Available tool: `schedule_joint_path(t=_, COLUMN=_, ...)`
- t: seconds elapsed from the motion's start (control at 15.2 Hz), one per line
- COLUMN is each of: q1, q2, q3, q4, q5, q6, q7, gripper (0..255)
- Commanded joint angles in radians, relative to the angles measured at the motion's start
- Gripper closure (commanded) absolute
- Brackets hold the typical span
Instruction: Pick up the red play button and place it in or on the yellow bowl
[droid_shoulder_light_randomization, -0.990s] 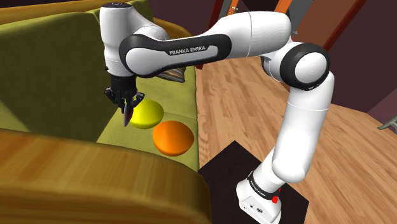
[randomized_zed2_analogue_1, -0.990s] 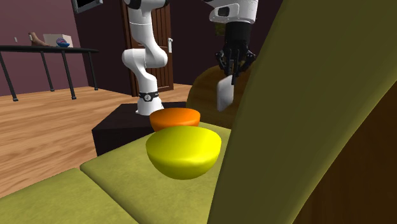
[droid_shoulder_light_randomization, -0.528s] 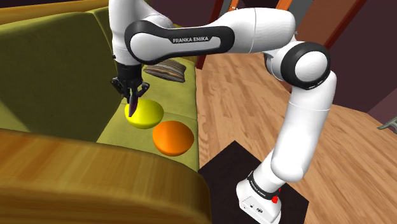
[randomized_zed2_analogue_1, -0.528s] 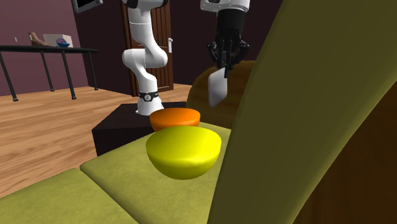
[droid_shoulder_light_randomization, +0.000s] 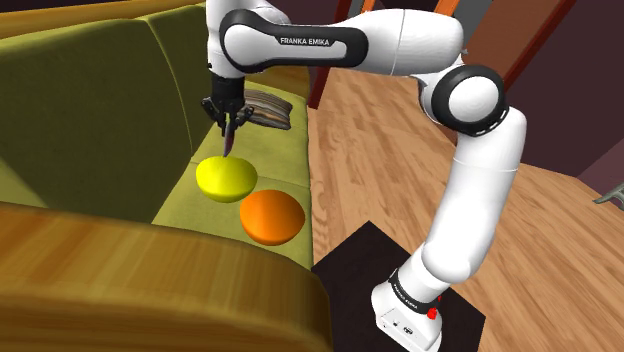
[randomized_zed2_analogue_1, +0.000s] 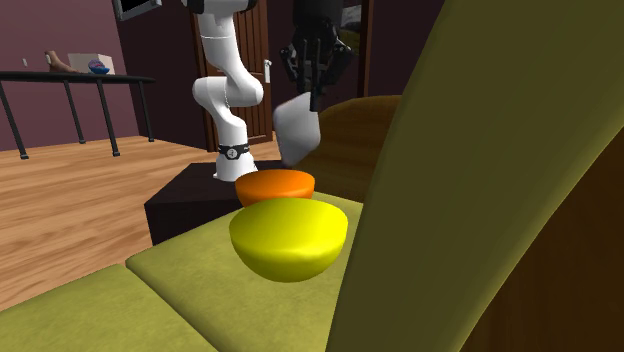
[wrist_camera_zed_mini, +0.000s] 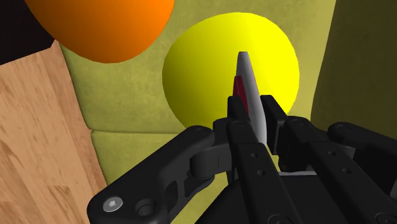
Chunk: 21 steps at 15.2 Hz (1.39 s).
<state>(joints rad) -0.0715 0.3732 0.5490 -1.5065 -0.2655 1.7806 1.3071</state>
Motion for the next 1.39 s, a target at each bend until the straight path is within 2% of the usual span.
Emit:
schedule_joint_path(t=0.0, q1=-0.014, q2=0.015, q3=-0.01, q4=0.019, q5=-0.005, q6=-0.002, q7=-0.027, gripper=255)
schedule_joint_path(t=1.32, q1=-0.016, q2=0.079, q3=-0.033, q4=-0.154, q5=-0.053, q6=0.223, q7=0.017, gripper=255)
